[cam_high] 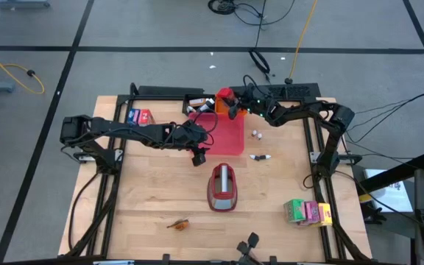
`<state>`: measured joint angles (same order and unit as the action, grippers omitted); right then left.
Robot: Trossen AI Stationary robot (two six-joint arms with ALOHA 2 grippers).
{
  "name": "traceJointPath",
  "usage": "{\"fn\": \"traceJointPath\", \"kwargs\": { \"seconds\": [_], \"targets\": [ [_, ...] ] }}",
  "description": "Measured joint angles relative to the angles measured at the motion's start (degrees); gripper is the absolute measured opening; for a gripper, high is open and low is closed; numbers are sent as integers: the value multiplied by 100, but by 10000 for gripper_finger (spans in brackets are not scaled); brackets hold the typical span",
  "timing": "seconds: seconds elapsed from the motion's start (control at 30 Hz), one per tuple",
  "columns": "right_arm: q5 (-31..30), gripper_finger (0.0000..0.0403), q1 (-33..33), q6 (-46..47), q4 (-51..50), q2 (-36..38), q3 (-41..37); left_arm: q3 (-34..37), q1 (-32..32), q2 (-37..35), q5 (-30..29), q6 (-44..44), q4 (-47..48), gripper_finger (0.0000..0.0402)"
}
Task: Pick & Place Kitchen Items
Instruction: Put the red seasoning can into the orange basket, then put the green cereal box into the pink bin
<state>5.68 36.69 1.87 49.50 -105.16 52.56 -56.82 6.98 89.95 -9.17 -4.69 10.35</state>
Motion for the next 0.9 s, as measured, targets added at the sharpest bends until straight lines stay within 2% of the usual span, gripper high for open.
{"fn": "traceJointPath", "kwargs": {
  "seconds": [0.07, 0.23, 0.33, 0.7, 0.9],
  "targets": [
    [-142, 180, -2, 0, 0, 0, 0, 0, 0, 0, 0, 0, 0, 244],
    [-416, 245, -25, -2, 2, 0, 0, 0, 0, 0, 0, 28, 2, 244],
    [-436, 265, -31, -24, 20, 0, 0, 0, 0, 0, 2, 35, 2, 244],
    [-419, 255, -94, -61, 0, 7, 0, 0, 0, 0, 2, 46, 7, 244],
    [-439, 253, -407, -449, -675, 375, -25, 0, 0, 0, 2, 47, 24, 244]
  ]
}}
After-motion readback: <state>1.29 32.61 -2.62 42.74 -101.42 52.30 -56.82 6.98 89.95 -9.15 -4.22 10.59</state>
